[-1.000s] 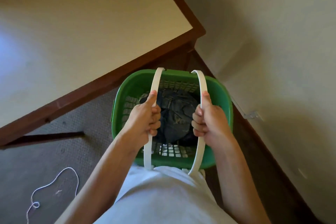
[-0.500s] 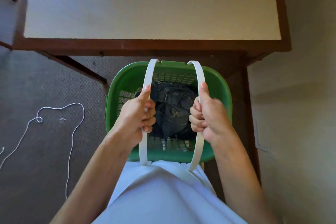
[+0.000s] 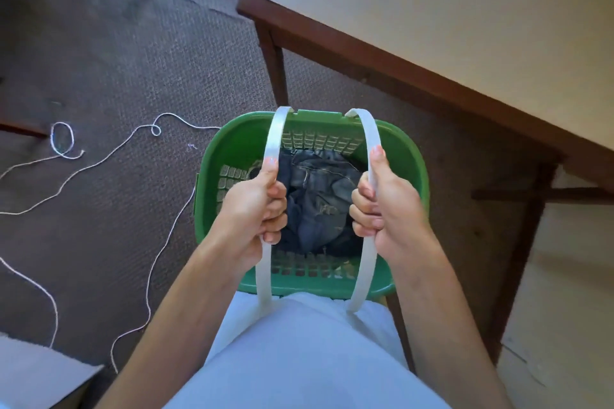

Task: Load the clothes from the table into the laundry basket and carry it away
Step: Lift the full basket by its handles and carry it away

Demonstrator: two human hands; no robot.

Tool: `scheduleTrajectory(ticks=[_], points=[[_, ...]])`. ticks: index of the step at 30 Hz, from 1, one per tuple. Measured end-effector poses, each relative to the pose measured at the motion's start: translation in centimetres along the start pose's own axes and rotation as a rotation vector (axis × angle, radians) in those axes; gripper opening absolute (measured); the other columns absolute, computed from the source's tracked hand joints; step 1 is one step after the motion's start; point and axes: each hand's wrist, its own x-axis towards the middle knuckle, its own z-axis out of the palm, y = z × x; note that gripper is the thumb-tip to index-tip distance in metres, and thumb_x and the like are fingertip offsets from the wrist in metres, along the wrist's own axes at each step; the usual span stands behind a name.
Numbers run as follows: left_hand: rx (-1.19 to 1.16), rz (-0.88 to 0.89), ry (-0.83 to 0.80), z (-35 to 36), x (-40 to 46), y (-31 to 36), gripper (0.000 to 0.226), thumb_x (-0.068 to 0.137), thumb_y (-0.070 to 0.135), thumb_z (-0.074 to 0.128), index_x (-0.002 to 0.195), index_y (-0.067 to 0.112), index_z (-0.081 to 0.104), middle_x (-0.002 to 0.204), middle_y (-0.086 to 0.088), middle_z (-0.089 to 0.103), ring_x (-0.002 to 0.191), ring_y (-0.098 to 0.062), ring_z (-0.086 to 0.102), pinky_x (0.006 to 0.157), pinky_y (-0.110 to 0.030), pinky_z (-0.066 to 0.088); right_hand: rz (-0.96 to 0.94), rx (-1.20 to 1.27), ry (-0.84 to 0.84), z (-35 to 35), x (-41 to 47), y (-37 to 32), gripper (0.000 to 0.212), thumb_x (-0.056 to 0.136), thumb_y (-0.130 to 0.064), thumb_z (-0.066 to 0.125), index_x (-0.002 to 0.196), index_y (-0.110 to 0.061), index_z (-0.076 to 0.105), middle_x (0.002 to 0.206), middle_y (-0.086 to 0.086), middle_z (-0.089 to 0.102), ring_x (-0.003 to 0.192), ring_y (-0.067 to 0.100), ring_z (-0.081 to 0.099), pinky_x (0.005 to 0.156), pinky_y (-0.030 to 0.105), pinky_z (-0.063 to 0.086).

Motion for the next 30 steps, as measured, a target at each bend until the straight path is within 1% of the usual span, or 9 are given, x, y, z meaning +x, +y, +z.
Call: scheduleTrajectory(ticks=[3, 6, 12, 17, 21, 25, 27, 30], points=[[-0.1, 0.018, 0.0, -4.5, -0.4, 2.0, 0.053, 0.102, 0.056, 0.039, 0.061, 0.023, 0.033, 0.039, 0.009, 0.022, 0.029, -0.006, 0.018, 0.033, -0.018, 0.014, -0.019, -0.095, -0.025, 5.2, 0.6, -0.1, 0.062, 0.099, -0.062, 0.041, 0.056, -0.02, 0.027, 0.045, -0.001, 0.018, 0.034, 0.013, 0.016, 0.043, 0.023, 0.01], [-0.242, 0.049, -0.005, -9.0, -1.1, 4.6, 0.055, 0.102, 0.056, 0.038, 0.06, 0.022, 0.031, 0.037, 0.009, 0.021, 0.026, -0.005, 0.017, 0.031, -0.015, 0.014, -0.034, -0.172, -0.109, 10.6, 1.0, -1.0, 0.059, 0.099, -0.061, 0.043, 0.059, -0.021, 0.028, 0.047, -0.002, 0.019, 0.037, 0.013, 0.016, 0.042, 0.023, 0.011], [-0.433, 0.142, 0.074, -16.6, -3.0, 9.4, 0.056, 0.101, 0.057, 0.04, 0.059, 0.022, 0.031, 0.037, 0.008, 0.02, 0.026, -0.005, 0.016, 0.033, -0.017, 0.012, -0.069, -0.315, -0.27, 21.0, 2.1, -3.8, 0.057, 0.098, -0.062, 0.045, 0.06, -0.021, 0.031, 0.05, -0.003, 0.019, 0.038, 0.012, 0.016, 0.039, 0.02, 0.014], [-0.482, 0.21, 0.152, -21.2, -2.6, 14.4, 0.055, 0.1, 0.058, 0.042, 0.06, 0.022, 0.031, 0.038, 0.008, 0.02, 0.026, -0.006, 0.016, 0.034, -0.017, 0.011, -0.094, -0.363, -0.338, 28.3, 4.7, -6.6, 0.058, 0.098, -0.061, 0.046, 0.059, -0.02, 0.032, 0.046, -0.003, 0.02, 0.035, 0.012, 0.017, 0.039, 0.02, 0.014], [-0.469, 0.232, 0.196, -24.3, -0.8, 19.7, 0.054, 0.1, 0.057, 0.043, 0.061, 0.022, 0.032, 0.039, 0.008, 0.021, 0.027, -0.006, 0.016, 0.032, -0.016, 0.011, -0.093, -0.382, -0.367, 33.8, 7.8, -9.2, 0.059, 0.097, -0.062, 0.046, 0.058, -0.021, 0.03, 0.048, -0.003, 0.019, 0.036, 0.012, 0.017, 0.039, 0.02, 0.015], [-0.488, 0.226, 0.265, -28.0, 1.3, 25.6, 0.054, 0.101, 0.056, 0.043, 0.062, 0.022, 0.032, 0.04, 0.008, 0.02, 0.028, -0.006, 0.016, 0.033, -0.016, 0.012, -0.088, -0.403, -0.38, 40.8, 10.9, -12.4, 0.059, 0.099, -0.059, 0.046, 0.057, -0.021, 0.029, 0.048, -0.003, 0.02, 0.036, 0.011, 0.016, 0.04, 0.02, 0.013], [-0.509, 0.234, 0.262, -30.0, 1.8, 28.4, 0.054, 0.101, 0.057, 0.043, 0.061, 0.022, 0.032, 0.04, 0.008, 0.02, 0.028, -0.006, 0.016, 0.033, -0.017, 0.012, -0.092, -0.422, -0.416, 44.2, 11.9, -13.9, 0.058, 0.099, -0.059, 0.046, 0.058, -0.022, 0.029, 0.05, -0.002, 0.019, 0.038, 0.012, 0.015, 0.04, 0.021, 0.012], [-0.544, 0.226, 0.251, -32.9, 2.1, 32.2, 0.054, 0.101, 0.058, 0.043, 0.061, 0.023, 0.031, 0.04, 0.009, 0.019, 0.028, -0.005, 0.015, 0.033, -0.017, 0.012, -0.083, -0.448, -0.414, 48.7, 12.8, -16.3, 0.058, 0.098, -0.059, 0.046, 0.059, -0.022, 0.027, 0.052, -0.001, 0.017, 0.039, 0.013, 0.015, 0.04, 0.021, 0.012]])
